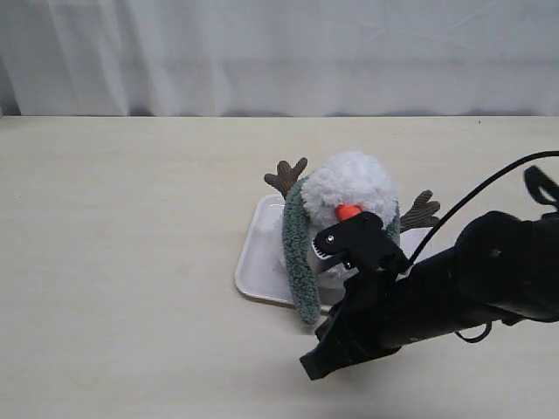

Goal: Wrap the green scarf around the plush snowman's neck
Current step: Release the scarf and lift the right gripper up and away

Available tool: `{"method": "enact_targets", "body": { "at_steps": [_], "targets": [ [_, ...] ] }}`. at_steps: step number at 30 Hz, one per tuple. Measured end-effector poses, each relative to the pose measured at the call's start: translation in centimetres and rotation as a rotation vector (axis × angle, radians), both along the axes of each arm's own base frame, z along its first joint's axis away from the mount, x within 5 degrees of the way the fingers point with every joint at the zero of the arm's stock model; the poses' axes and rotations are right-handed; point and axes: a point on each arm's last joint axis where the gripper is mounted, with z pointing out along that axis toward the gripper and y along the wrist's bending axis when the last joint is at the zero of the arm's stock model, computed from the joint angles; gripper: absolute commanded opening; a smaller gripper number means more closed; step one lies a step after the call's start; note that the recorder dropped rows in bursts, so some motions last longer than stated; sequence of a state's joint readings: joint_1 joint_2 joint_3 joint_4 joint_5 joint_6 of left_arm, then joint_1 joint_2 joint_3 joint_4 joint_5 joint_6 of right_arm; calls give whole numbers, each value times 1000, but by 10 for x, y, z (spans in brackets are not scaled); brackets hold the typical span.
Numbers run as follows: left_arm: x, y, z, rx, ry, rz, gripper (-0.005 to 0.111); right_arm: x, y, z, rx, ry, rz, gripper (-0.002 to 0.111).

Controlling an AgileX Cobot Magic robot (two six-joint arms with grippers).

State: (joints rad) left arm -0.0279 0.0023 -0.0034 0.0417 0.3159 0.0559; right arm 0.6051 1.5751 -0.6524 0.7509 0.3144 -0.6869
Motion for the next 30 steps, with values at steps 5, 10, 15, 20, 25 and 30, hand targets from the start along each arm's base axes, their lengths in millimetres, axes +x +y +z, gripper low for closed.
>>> {"method": "enact_targets", "body": {
  "at_steps": [5,10,15,20,25,30],
  "targets": [
    [0,0,0,0,0,0,0,-7,-4,38,82,-114,3,4],
    [0,0,0,0,0,0,0,-12,-12,74,161,-273,-27,4],
    [0,0,0,0,0,0,0,-16,-21,103,227,-424,-73,4],
    [0,0,0,0,0,0,0,-23,-28,122,273,-510,-94,4],
    [0,0,0,0,0,0,0,-28,-32,133,302,-551,-98,4],
    [0,0,0,0,0,0,0,-32,-35,139,317,-572,-100,4]
  ]
}}
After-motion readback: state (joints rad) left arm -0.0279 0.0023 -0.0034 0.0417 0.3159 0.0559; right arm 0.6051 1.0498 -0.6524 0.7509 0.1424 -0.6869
